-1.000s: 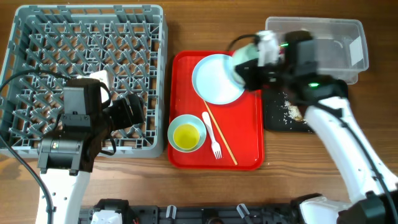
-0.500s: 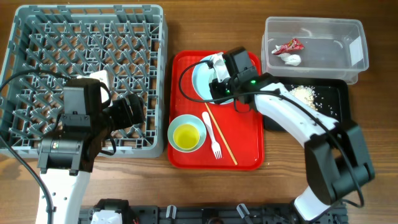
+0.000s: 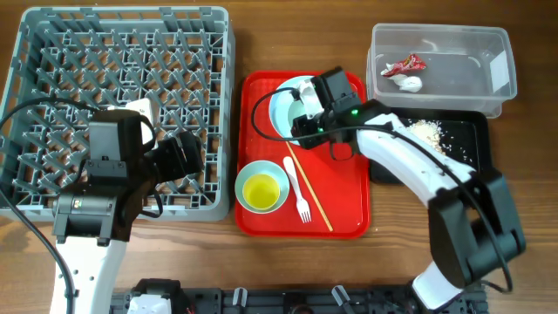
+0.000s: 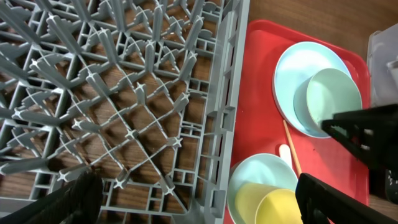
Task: Sort waste into correct bins and load items into the dishwasher rack
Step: 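Carry the emptied green bowl back and set it on the plate, then grasp the yellow cup from the light-blue bowl with right gripper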
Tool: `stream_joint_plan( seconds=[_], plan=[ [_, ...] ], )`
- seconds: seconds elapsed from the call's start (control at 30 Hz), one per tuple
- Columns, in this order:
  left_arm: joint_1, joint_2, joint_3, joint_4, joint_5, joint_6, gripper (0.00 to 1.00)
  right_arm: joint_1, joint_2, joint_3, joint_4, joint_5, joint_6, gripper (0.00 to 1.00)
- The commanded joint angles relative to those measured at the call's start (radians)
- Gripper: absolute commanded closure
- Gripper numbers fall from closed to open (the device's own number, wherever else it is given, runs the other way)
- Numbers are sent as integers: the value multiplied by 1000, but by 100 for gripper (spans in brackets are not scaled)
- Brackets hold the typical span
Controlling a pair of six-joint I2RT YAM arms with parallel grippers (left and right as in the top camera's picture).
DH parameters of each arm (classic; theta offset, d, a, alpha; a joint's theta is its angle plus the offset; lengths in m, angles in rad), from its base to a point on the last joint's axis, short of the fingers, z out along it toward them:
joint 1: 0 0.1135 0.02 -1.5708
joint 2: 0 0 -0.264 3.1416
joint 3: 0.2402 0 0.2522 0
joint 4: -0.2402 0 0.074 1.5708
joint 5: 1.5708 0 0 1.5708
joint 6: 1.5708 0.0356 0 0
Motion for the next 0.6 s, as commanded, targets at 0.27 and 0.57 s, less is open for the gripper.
stream_joint_plan(
  seconds=[0.27, 0.57],
  plan=[
    [4, 1, 17, 3, -14, -12, 0, 67, -131, 131, -327, -272, 31, 59],
    [4, 3, 17, 0, -14, -12, 0, 193, -65, 98, -388, -154, 87, 55]
  ],
)
